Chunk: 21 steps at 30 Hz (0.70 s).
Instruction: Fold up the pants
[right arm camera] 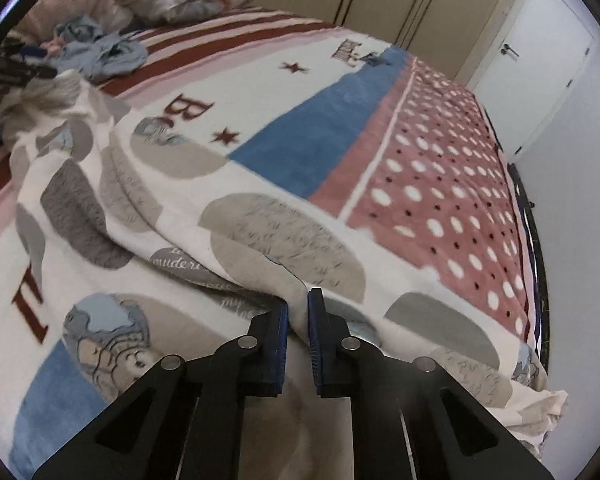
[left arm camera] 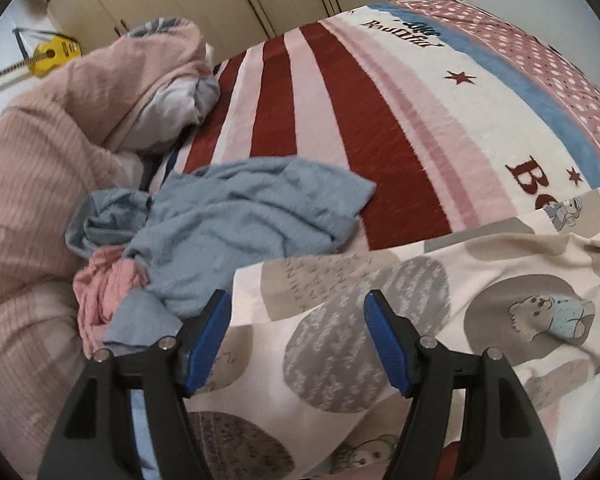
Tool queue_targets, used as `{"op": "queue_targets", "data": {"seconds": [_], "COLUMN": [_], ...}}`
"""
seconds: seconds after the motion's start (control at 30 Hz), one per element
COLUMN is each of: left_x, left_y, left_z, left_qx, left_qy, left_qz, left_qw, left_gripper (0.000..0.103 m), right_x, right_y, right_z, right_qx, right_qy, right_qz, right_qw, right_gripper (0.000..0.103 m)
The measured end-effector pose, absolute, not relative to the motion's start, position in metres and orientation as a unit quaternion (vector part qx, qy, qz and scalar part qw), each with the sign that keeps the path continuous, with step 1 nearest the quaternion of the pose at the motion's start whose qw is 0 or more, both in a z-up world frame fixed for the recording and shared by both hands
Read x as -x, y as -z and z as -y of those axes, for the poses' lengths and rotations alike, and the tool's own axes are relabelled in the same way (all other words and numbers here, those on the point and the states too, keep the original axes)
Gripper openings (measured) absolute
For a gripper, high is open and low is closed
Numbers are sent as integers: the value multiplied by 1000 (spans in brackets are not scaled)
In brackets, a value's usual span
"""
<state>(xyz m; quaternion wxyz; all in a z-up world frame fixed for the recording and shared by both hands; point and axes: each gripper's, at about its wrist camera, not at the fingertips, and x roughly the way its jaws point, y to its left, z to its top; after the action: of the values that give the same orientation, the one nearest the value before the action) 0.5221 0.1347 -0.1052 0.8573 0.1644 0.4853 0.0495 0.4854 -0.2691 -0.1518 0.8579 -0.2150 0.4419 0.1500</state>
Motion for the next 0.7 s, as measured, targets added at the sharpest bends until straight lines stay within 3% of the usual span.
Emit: {"op": "queue_targets", "data": {"seconds": [0.33,0.7], "left_x": [-524,-511], "left_y": [121,134], "left_z": [-134,-122], "left_qx": [-188,-227], "left_qy": [-6,20], "left_qz": [-510,-532], "left_qw": [839,816], "left_gripper": [65,63], "right_x": [-512,-547], "right_y": [135,153], "right_z": [265,261], "right_qx": [209,214], "right_qy": [-105,-75], "right_qz": [-411,-435], "right_qw": [881,871], "right_gripper": [2,2]}}
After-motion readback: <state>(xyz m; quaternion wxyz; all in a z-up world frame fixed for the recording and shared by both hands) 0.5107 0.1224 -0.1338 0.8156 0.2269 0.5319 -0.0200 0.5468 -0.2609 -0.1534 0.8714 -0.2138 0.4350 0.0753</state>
